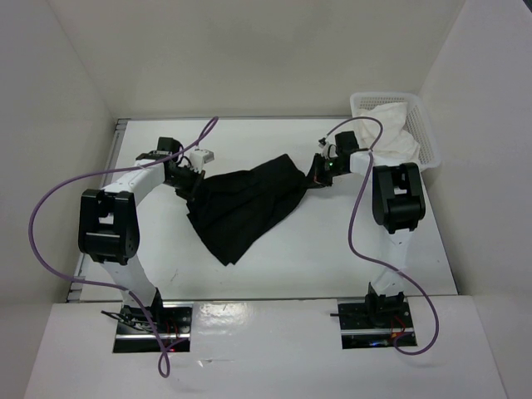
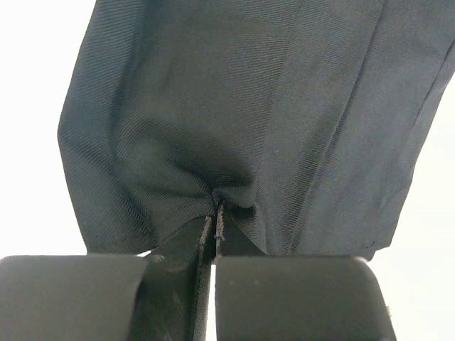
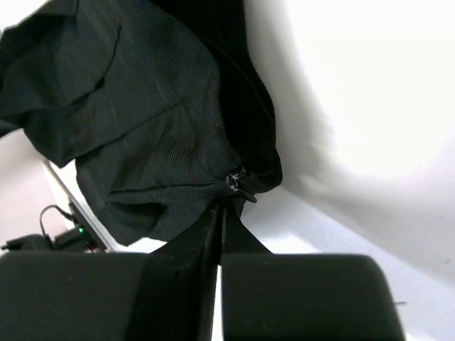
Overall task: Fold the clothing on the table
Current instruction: Fold the skirt
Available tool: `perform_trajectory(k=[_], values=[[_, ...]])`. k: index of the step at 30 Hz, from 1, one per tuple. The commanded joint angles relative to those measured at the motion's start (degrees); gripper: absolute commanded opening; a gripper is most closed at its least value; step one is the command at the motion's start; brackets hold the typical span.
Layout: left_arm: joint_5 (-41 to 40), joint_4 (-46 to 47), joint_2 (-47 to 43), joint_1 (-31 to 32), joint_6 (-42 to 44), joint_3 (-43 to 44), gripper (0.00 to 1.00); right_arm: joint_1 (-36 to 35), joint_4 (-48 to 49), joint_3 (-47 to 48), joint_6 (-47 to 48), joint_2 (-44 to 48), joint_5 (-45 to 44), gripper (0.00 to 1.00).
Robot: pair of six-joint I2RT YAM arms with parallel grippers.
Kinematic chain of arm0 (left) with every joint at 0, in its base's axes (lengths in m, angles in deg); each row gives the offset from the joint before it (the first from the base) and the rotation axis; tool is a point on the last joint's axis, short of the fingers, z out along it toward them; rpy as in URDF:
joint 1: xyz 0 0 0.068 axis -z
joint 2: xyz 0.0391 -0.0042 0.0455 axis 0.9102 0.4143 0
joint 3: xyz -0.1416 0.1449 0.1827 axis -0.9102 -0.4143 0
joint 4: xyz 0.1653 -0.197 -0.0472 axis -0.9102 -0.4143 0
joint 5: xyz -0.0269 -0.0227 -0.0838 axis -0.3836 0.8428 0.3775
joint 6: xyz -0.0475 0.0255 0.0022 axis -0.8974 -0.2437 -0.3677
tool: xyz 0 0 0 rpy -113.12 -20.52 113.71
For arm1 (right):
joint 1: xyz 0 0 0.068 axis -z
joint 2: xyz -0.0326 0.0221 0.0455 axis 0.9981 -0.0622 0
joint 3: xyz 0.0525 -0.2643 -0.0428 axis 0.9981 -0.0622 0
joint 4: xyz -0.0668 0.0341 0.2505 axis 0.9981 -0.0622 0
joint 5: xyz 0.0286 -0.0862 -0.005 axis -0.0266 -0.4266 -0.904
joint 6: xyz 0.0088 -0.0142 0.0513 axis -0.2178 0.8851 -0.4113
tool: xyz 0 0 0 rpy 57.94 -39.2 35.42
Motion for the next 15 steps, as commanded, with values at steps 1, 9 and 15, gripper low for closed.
perform_trajectory(k=[1, 9, 15], values=[[2.5, 0.4, 0.4, -0.4, 0.5, -0.3, 0.0, -0.3, 2.8, 3.4, -0.3, -1.7, -0.8, 0.0], [2.6, -0.1, 0.4, -0.4, 0.5, -0.3, 0.0, -0.8, 2.3, 3.9, 0.7, -0.3, -7.0, 0.0], [3.1, -0.1, 0.4, -0.4, 1.0, -0.3, 0.0, -1.3, -0.3, 5.2, 4.0, 2.1, -14.2, 0.0]])
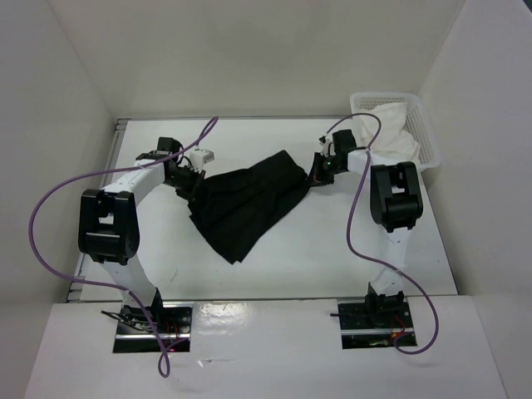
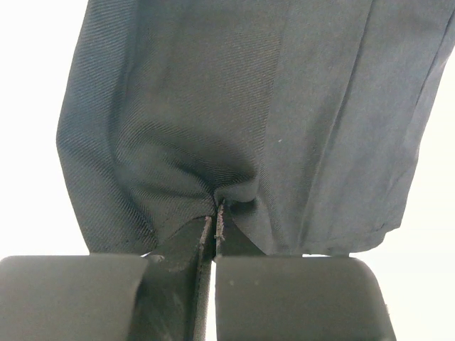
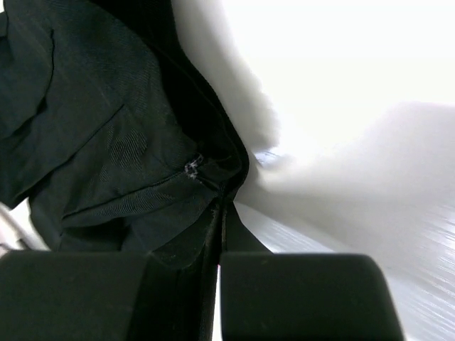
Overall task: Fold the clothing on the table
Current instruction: Fold the skirt
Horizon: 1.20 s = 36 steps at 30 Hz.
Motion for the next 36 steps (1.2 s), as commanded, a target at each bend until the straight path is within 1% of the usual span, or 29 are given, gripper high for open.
perform_trajectory(k=[1, 3, 4, 6, 7, 8, 10, 11, 13, 16, 19, 22, 25, 26, 29, 30, 32, 34, 36], values=[[2.4, -0.1, 0.4, -0.4, 0.9, -0.3, 0.0, -0.1, -0.5, 2.8, 2.5, 3.9, -5.4, 0.0], [2.9, -0.1, 0.4, -0.4, 0.9, -0.3, 0.0, -0.1, -0.5, 2.8, 3.0, 3.9, -4.6, 0.0], [3.0, -0.1, 0.4, -0.4, 0.9, -0.3, 0.0, 0.5, -0.5, 2.8, 3.0, 3.4, -3.3, 0.06], [3.0, -0.1, 0.4, -0.4, 0.9, -0.3, 0.0, 0.5, -0.5, 4.0, 3.0, 2.7, 1.4, 0.32], [3.0, -0.1, 0.4, -0.4, 0.9, -0.3, 0.0, 0.5, -1.0, 4.0, 3.0, 1.9, 2.8, 0.37], [3.0, -0.1, 0.4, -0.4, 0.9, -0.3, 0.0, 0.5, -1.0, 4.6, 2.3, 1.9, 3.8, 0.45], [3.0, -0.1, 0.4, -0.4, 0.9, -0.3, 0.0, 0.5, -0.5, 4.6, 1.7, 1.2, 6.2, 0.59], [3.0, -0.6, 0.4, -0.4, 0.9, -0.3, 0.0, 0.5, -0.5, 4.6, 1.7, 1.2, 6.2, 0.62], [3.5, -0.6, 0.9, -0.4, 1.5, -0.3, 0.0, 1.1, 0.1, 4.6, 1.1, 0.6, 8.9, 0.71], [3.5, -0.6, 1.4, -0.4, 1.5, -0.3, 0.0, 1.1, 0.1, 5.1, 0.0, 0.1, 11.1, 0.71], [4.0, -0.6, 1.9, -0.4, 1.5, -0.3, 0.0, 1.1, 1.3, 5.1, -0.7, 0.1, 11.1, 0.73], [4.0, -0.6, 1.9, -0.4, 1.5, -0.3, 0.0, 1.1, 2.7, 5.6, -3.5, -0.5, 10.4, 0.73], [3.4, -0.6, 1.9, -0.4, 1.5, -0.3, 0.0, 1.1, 4.4, 5.6, -7.5, -0.5, 8.9, 0.79], [3.4, -0.6, 1.9, -0.4, 1.5, -0.8, 0.0, 0.3, 4.4, 5.1, -8.3, -0.5, 8.2, 0.79], [3.4, 0.0, 1.9, -0.4, 0.9, -0.8, 0.0, -2.2, 5.9, 4.5, -11.1, 1.9, 0.7, 0.8], [3.4, 0.0, 1.9, -0.4, 0.9, -0.8, 0.0, -2.8, 5.9, 4.5, -11.9, 3.4, -3.9, 0.8], [3.4, 0.0, 1.9, -0.4, 0.9, -0.8, 0.0, -4.6, 4.6, 5.4, -12.5, 3.4, -6.7, 0.8], [3.4, 0.0, 1.9, -0.4, 0.9, -0.8, 0.0, -5.8, 2.4, 8.3, -12.5, 2.8, -11.1, 0.8], [3.4, 0.0, 1.9, -0.4, 0.9, -0.8, 0.0, -7.0, 0.7, 9.9, -12.5, 0.8, -14.0, 0.79]])
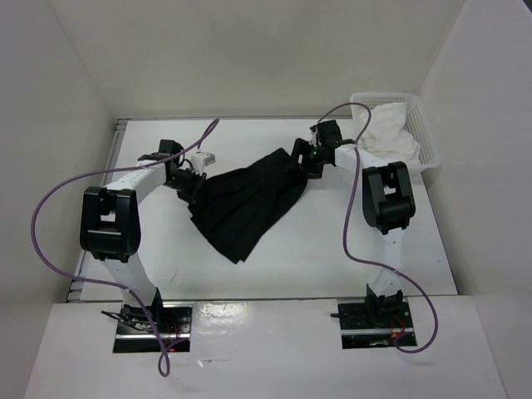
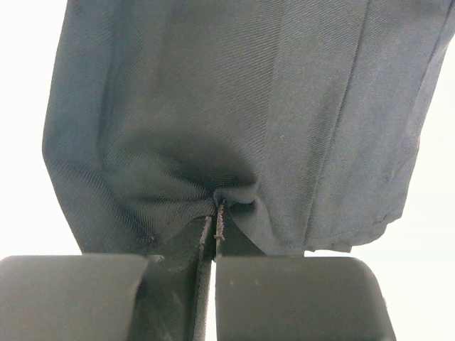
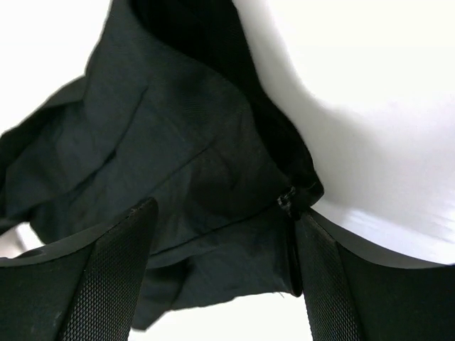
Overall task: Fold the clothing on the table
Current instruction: Fold the skirt
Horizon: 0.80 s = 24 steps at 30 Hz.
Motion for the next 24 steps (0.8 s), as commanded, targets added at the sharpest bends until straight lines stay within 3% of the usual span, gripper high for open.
perform_trajectory(k=[1, 6, 24], values=[[1.8, 0.0, 0.6, -0.4, 0.8, -0.2, 0.0, -2.1, -1.3, 5.5, -1.6, 0.1, -8.5, 0.79], [2.3, 0.0, 0.6, -0.4, 0.8, -0.2, 0.0, -4.6, -3.2, 6.6, -1.6, -1.0, -12.7, 0.71], [2.8, 0.0, 0.0, -0.4, 0.8, -0.2, 0.0, -4.6, -4.5, 5.0, 0.7, -0.4, -14.9, 0.64]])
